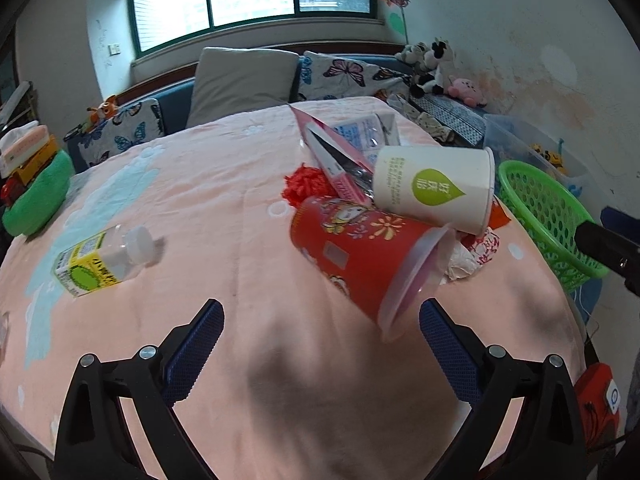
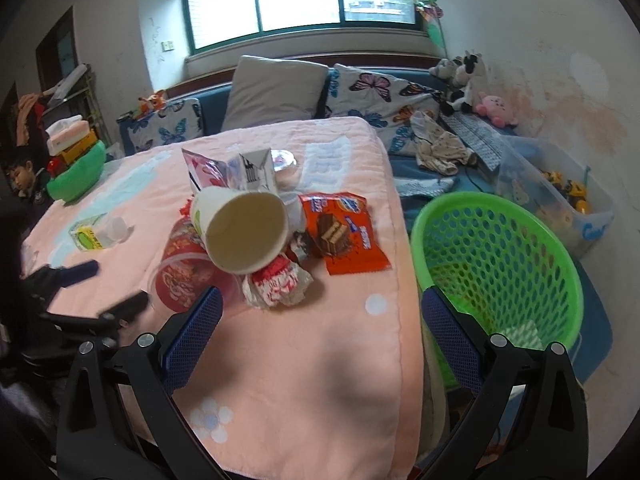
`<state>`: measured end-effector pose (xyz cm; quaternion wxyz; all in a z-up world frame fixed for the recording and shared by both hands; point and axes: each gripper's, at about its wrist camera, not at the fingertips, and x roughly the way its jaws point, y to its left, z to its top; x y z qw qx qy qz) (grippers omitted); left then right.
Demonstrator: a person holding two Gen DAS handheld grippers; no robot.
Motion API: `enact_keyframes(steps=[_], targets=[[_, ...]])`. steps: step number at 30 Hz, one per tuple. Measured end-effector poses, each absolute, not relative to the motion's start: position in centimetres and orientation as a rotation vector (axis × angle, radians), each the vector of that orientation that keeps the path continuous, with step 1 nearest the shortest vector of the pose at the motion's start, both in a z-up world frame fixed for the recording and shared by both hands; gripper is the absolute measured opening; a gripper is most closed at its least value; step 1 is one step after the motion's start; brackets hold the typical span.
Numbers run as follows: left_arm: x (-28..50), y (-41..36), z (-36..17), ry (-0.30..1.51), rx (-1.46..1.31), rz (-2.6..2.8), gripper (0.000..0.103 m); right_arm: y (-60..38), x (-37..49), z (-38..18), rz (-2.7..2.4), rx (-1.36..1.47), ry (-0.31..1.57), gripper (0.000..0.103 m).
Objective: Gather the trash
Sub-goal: 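Grasp the red cup with the left tool while the right tool grasps the white cup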
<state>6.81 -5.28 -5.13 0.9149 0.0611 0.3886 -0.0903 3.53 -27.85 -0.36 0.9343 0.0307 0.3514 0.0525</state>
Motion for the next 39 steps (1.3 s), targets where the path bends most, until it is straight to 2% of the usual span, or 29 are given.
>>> enact_keyframes(steps=[2,4,8,11,16,19,28,39], targets=[[7.2,-5.8,-5.5,0.806,0.127,-0.207,0.093,-27.8,4.0,-0.2,0.131,0.06,0.716,0.098],[7.8,-6.5,-6.1,0.819,0.135,-0.219,0.081,-27.8,4.4,-0.1,0.15,0.057,0.716,0.097],[8.8,-7.4,-6.9,0.829,0.137,-0.228,0.073,-27.7,5.3,0.1,0.193,0.064,0.711,0.097],[9.5,-7.5,-7.3,0.833,0.123,-0.225,0.062,-27.4,6.0,0.0,0.233,0.076,0.716,0.097],[9.8,-6.8,-7.7,0.846,0.106,-0.229,0.036,-26.6,7.1,-0.1,0.298,0.08,0.721,0.097],[9.6,-6.2,-7.7,0.849,0.093,-0.224,0.026,-25.9,8.2,-0.3,0.333,0.085,0.73,0.097],[9.9,-4.5,-7.6,0.847,0.086,-0.192,0.014,-24.0,10.2,-1.5,0.424,0.139,0.781,0.097],[9.9,-3.7,-7.7,0.845,0.082,-0.189,0.012,-22.4,11.0,-3.1,0.43,0.119,0.823,0.092]])
